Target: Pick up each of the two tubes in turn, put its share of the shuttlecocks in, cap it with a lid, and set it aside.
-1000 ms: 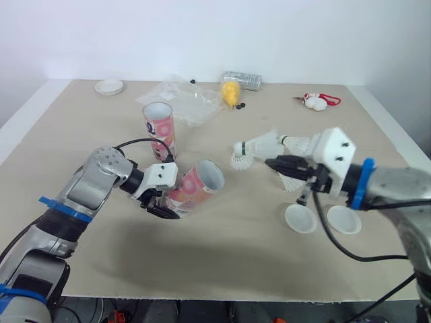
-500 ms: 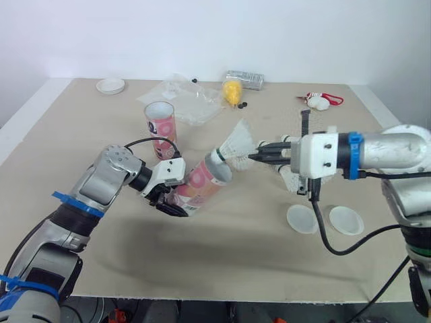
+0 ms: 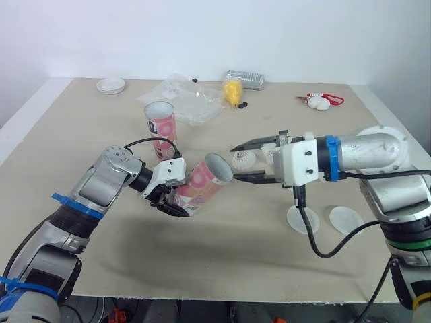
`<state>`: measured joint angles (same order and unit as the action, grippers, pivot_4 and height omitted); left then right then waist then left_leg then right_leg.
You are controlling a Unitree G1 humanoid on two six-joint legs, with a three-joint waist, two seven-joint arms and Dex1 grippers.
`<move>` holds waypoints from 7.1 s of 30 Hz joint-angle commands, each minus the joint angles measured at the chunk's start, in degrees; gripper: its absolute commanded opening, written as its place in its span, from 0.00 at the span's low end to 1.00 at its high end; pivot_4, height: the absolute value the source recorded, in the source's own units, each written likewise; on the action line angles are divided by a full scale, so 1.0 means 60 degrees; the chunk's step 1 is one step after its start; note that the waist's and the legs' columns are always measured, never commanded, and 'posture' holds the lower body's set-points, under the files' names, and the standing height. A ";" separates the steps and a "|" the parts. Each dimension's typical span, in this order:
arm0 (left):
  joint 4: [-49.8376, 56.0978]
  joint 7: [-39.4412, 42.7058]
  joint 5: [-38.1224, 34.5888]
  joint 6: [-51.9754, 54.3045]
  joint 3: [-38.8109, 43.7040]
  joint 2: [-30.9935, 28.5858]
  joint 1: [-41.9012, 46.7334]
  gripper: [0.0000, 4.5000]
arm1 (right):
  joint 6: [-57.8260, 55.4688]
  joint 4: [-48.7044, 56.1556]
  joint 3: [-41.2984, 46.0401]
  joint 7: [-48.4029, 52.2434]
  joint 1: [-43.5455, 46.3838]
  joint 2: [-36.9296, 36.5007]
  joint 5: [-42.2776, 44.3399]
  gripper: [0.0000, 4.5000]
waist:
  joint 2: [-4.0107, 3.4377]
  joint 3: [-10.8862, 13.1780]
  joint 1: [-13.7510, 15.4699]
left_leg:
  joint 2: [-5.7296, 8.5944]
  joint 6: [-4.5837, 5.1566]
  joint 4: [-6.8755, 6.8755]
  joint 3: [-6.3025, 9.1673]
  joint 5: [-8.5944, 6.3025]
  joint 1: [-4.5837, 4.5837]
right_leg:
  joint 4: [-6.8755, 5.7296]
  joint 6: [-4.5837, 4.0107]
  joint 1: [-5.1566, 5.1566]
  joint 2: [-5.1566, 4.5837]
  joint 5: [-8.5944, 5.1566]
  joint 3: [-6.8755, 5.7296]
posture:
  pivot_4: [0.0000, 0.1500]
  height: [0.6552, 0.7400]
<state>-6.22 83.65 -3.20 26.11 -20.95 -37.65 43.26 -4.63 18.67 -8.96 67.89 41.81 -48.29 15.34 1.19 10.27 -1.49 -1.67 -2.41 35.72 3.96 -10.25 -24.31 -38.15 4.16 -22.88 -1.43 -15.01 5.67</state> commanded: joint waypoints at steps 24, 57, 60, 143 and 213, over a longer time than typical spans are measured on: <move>-0.0795 0.0092 0.0202 -0.1739 0.0051 -0.0407 -0.0123 0.69 | -0.7039 -0.0982 0.0563 -0.8573 -0.1536 0.5305 0.0615 0.91 | -0.0024 0.0015 -0.0238 | -0.0020 0.0098 -0.0055 -0.0014 0.0107 -0.0005 | -0.0015 -0.0037 -0.0062 0.0036 0.0109 0.0020 | 1.00 1.00; -0.0177 -0.0241 0.0075 -0.1277 0.0246 -0.0523 -0.0660 0.69 | -0.4665 -0.5106 0.0941 -0.8614 -0.0028 0.6592 -0.0794 0.70 | -0.0025 0.0015 -0.0414 | -0.0025 0.0104 -0.0084 -0.0011 0.0100 -0.0004 | -0.0015 -0.0037 -0.0071 0.0046 0.0093 0.0021 | 1.00 1.00; -0.0150 -0.0251 0.0074 -0.1284 0.0247 -0.0512 -0.0687 0.69 | -0.4546 -0.5349 0.0948 -0.8598 0.0060 0.6595 -0.0851 0.42 | -0.0025 0.0015 -0.0419 | -0.0025 0.0104 -0.0084 -0.0011 0.0100 -0.0004 | -0.0015 -0.0037 -0.0071 0.0046 0.0093 0.0021 | 1.00 1.00; -0.1159 0.0065 0.0158 -0.1328 -0.0128 0.0607 0.0361 0.69 | -0.6113 0.1088 0.3756 -0.6667 -0.6042 0.2092 0.2342 0.87 | -0.0040 0.0033 -0.0108 | 0.0008 0.0106 -0.0027 -0.0043 0.0108 -0.0025 | 0.0013 -0.0030 -0.0041 0.0003 0.0088 0.0050 | 1.00 1.00; -0.1069 -0.0416 0.0172 -0.1071 -0.0255 0.0863 0.0326 0.69 | 0.1274 -0.0770 0.0242 0.1071 0.0122 -0.0709 -0.0308 0.07 | -0.0025 0.0047 -0.0213 | -0.0007 0.0105 -0.0042 -0.0089 0.0106 -0.0017 | 0.0012 0.0000 -0.0064 0.0016 0.0107 0.0083 | 1.00 1.00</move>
<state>-13.01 81.65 -2.82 19.12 -22.19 -31.66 45.82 2.90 13.35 -7.83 73.61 41.32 -52.54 13.11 1.04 10.55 -2.77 -1.72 -1.78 35.46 3.43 -9.61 -24.41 -38.07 4.20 -23.26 -1.34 -14.35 6.17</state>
